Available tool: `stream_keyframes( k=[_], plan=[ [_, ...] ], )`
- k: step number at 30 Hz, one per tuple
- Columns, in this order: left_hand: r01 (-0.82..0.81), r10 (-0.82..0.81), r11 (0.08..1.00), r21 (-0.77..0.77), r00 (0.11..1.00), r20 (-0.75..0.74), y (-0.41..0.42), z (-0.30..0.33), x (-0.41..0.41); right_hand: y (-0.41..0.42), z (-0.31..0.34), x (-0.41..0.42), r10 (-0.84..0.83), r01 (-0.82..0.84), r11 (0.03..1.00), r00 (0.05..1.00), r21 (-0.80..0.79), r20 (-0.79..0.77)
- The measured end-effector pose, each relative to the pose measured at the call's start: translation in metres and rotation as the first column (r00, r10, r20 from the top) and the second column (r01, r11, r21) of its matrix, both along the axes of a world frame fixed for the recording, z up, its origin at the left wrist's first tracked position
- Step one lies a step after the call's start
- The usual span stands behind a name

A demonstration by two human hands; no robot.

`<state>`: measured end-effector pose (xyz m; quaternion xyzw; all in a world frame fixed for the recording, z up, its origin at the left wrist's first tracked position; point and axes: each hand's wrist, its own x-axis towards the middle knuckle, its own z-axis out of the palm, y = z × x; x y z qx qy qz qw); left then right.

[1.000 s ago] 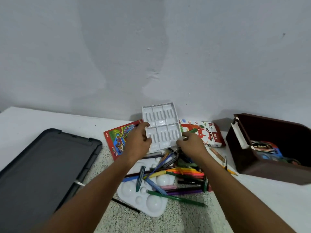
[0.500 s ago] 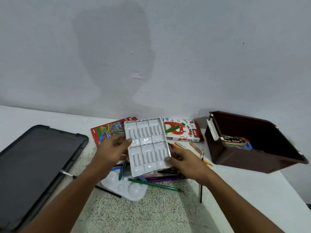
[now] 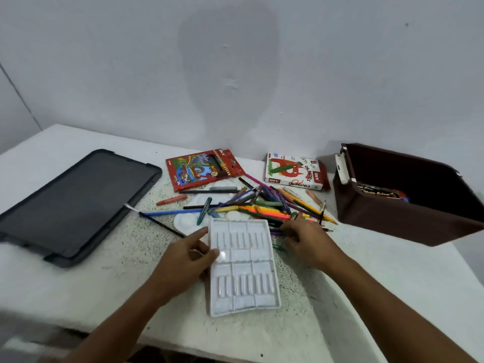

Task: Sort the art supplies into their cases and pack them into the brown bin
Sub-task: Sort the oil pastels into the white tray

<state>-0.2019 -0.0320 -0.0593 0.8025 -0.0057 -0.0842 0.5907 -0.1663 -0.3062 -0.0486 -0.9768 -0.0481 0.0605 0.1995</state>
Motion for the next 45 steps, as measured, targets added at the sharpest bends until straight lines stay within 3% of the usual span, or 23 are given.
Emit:
stream_keyframes(
  k=[8,14,18,24,28,38,40,42,45],
  plan=[
    [0.106,-0.115,0.992,0.067,0.980,0.161,-0.004,-0.029,-0.023,-0.006,-0.017,-0.003,-0.065,0.071,0.996,0.989,-0.044,0.132],
    [0.012,-0.065,0.991,0.130,0.907,0.416,-0.018,-0.040,-0.014,-0.015,-0.019,0.008,-0.180,0.177,0.984,0.969,0.030,0.169],
    [0.001,-0.102,0.982,0.191,0.848,0.520,-0.030,-0.045,-0.007,-0.027,-0.015,0.014,-0.239,0.246,0.969,0.956,-0.023,0.173],
    [-0.013,-0.107,0.980,0.197,0.805,0.583,-0.028,-0.052,-0.005,-0.032,-0.011,0.012,-0.052,0.071,0.987,0.989,-0.144,0.137],
    [-0.010,-0.116,0.978,0.211,0.809,0.576,-0.025,-0.054,-0.004,-0.033,-0.014,0.010,0.036,0.012,0.971,0.980,-0.238,0.196],
    [-0.034,-0.071,0.983,0.181,0.835,0.545,-0.025,-0.058,-0.004,-0.046,-0.019,0.007,0.396,-0.137,0.839,0.817,-0.526,0.420],
    [-0.030,-0.071,0.984,0.175,0.837,0.542,-0.024,-0.058,-0.004,-0.043,-0.017,0.007,0.376,-0.138,0.879,0.790,-0.457,0.485],
    [-0.028,-0.064,0.987,0.160,0.837,0.543,-0.024,-0.059,-0.004,-0.029,-0.006,0.001,0.171,-0.099,0.981,0.845,-0.165,0.507],
    [-0.031,-0.059,0.988,0.154,0.837,0.545,-0.024,-0.059,-0.004,-0.006,0.010,-0.013,-0.168,0.084,0.948,0.952,0.308,0.255]
  ],
)
